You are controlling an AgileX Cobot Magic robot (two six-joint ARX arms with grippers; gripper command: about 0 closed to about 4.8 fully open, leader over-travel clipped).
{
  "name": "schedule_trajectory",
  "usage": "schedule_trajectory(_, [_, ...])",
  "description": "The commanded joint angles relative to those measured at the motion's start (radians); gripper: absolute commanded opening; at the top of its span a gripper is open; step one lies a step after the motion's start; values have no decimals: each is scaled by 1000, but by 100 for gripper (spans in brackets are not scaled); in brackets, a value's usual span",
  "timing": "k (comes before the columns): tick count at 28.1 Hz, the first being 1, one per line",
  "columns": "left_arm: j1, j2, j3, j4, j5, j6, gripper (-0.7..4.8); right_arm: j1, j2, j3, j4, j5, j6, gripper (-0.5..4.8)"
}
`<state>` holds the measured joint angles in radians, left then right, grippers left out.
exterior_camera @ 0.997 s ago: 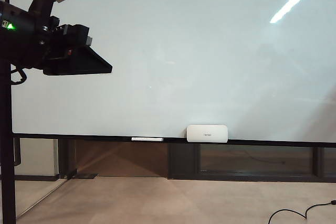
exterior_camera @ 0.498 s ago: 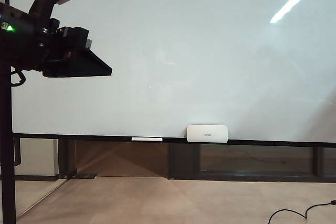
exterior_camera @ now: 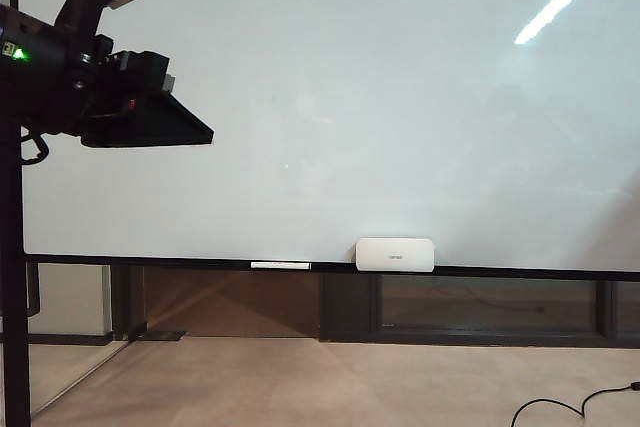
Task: Reach to the right to find the marker pen, pick it up, and write the number 12 on the whiteboard.
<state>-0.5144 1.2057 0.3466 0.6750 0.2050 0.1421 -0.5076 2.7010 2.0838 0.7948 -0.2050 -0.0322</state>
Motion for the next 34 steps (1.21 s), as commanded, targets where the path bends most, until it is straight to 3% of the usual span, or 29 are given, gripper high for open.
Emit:
schedule_trajectory(1, [-1, -2, 3, 8, 0, 4, -5, -2, -5, 5, 17, 5, -3, 21])
schedule_trajectory(2, [-1, -2, 3, 8, 0, 4, -5, -2, -5, 5, 17, 5, -3, -1])
schedule_trajectory(11, [-1, -2, 3, -9, -12, 4, -5, -4, -18, 4, -6, 10, 3, -1])
schedule_trajectory(14, [-1, -2, 3, -8, -26, 7, -5, -3, -77, 2, -165, 27, 9, -1])
schedule_trajectory(17, [-1, -2, 3, -8, 47, -10, -5, -3, -142, -33, -222, 28, 9, -1])
schedule_trajectory(21, [-1, -3, 16, -7, 113, -50, -5, -2, -269, -164, -211, 62, 9, -1])
schedule_trajectory(26, [-2, -42, 28, -35, 155, -161, -5, -2, -515, -472, -211, 72, 12, -1])
schedule_trajectory(31, [-2, -257, 29, -232, 20, -150, -5, 26, -757, -784, -161, 72, 66, -1])
schedule_trajectory(34, [-2, -437, 39, -378, -130, -125, -5, 98, -925, -961, -134, 48, 66, -1])
